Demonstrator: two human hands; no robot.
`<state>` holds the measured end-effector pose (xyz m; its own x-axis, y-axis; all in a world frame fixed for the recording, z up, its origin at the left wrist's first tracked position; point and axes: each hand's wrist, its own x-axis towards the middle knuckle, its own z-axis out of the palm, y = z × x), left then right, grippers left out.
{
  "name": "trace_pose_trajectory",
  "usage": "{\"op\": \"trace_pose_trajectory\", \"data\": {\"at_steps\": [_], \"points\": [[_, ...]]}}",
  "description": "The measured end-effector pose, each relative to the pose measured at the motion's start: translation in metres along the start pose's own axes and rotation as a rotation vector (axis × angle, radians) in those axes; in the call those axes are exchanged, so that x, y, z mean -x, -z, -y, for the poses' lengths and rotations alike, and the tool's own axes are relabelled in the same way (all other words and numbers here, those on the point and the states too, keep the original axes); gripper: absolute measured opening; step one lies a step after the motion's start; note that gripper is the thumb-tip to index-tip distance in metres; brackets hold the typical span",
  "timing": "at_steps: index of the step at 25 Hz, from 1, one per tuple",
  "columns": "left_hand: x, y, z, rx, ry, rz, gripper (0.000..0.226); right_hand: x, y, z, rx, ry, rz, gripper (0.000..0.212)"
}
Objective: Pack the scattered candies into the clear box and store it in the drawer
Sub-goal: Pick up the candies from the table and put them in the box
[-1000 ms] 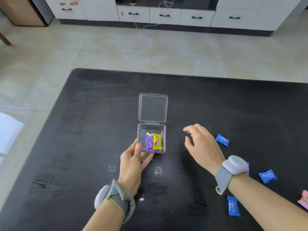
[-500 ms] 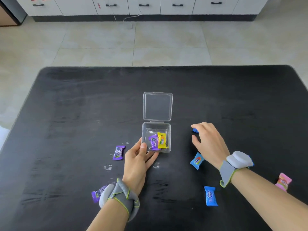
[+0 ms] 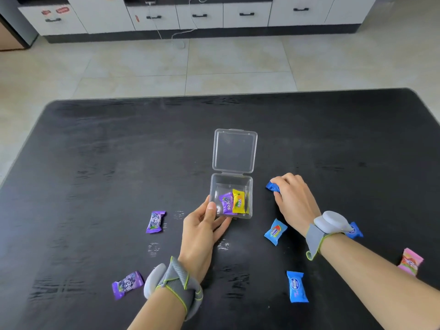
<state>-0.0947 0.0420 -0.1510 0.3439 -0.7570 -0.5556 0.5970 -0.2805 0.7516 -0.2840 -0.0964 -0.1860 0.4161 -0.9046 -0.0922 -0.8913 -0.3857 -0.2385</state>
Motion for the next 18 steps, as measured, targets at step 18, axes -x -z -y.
{"op": "trace_pose_trajectory", "data": {"at_steps": [18], "points": [[-0.011,0.013,0.02,-0.159,-0.197,0.176,0.042,0.024,0.031,0.076,-0.335,0.393,-0.374,0.026]]}}
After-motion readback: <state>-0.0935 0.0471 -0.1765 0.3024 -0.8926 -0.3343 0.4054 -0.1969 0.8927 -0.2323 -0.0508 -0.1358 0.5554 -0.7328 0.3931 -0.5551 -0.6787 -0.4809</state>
